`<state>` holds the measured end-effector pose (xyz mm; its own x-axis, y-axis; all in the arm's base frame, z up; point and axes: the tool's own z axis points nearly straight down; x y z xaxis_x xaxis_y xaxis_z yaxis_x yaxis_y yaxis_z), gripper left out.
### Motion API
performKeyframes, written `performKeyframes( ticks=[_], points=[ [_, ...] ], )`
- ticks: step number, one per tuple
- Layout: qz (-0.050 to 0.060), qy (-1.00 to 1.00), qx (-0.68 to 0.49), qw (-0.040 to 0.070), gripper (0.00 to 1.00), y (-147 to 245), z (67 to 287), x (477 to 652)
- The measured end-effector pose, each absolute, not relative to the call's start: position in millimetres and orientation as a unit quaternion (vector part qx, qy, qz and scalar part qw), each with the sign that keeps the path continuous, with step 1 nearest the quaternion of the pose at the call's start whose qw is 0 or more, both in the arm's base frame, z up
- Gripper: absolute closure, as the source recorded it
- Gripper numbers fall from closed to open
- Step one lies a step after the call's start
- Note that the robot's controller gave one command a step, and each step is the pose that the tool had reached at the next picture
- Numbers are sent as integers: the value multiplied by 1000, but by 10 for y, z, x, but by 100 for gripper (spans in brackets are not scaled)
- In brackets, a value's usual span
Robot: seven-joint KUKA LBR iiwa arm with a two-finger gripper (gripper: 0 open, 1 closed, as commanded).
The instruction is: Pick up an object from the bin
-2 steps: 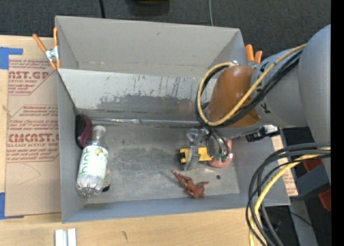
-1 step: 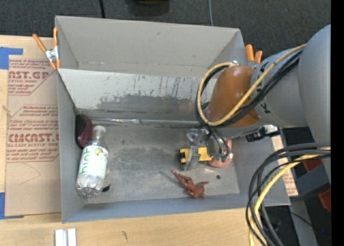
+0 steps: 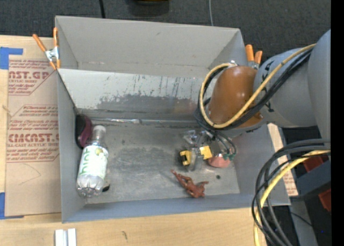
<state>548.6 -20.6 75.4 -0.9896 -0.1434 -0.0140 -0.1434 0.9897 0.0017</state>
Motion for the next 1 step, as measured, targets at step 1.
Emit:
performKeyframes(
  ticks=[1],
  points=[
    [1, 997, -72, 7, 100, -206, 754, 5486]
  ],
)
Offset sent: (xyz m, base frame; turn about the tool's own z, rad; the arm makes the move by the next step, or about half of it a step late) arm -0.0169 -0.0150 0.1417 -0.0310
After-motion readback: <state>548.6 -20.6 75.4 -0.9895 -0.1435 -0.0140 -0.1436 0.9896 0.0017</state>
